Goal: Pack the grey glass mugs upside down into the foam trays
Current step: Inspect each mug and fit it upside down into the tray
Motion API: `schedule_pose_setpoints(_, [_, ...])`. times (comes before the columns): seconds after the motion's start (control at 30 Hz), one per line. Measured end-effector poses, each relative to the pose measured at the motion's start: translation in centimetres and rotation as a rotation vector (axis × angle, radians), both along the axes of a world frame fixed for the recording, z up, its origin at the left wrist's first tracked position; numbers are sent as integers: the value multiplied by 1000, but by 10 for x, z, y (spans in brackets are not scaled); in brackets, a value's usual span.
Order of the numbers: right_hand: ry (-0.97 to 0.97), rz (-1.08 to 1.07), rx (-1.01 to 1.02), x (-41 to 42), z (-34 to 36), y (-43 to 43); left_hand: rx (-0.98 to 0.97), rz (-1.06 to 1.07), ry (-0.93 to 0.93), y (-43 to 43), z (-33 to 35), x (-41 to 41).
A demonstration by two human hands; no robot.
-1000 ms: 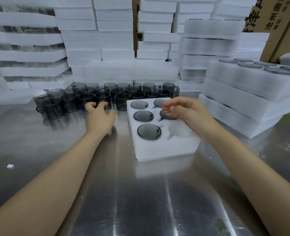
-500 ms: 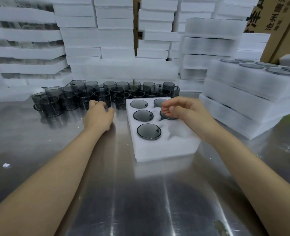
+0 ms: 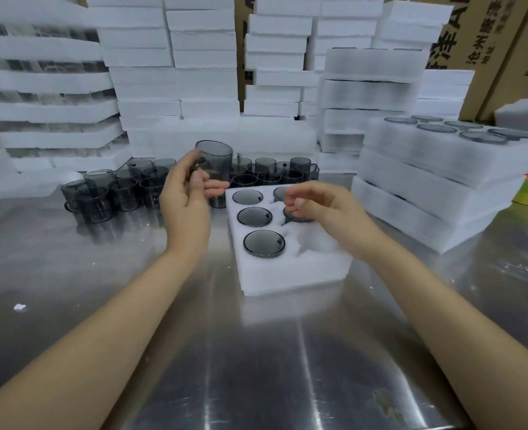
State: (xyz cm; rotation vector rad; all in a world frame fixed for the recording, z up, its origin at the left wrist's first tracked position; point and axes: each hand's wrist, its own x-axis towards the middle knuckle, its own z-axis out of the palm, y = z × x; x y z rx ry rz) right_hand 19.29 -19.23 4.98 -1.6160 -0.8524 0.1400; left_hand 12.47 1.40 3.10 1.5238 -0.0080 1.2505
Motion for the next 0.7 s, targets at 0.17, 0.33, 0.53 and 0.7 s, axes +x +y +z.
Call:
schedule_pose_setpoints(0.17, [-128, -56, -83, -3, -1, 1, -94, -280, 41, -37, 11, -4])
schedule_pose_setpoints(0.33, [-111, -69, 25, -4, 0, 1, -91, -418, 153, -52, 1, -7])
schedule_pose_setpoints(0.53, [-73, -127, 29, -2, -1, 2, -93, -382, 197, -46, -2, -7])
schedule_pose_setpoints(0.7, [-146, -106, 11, -1, -3, 2, 84, -282, 185, -46, -4, -7])
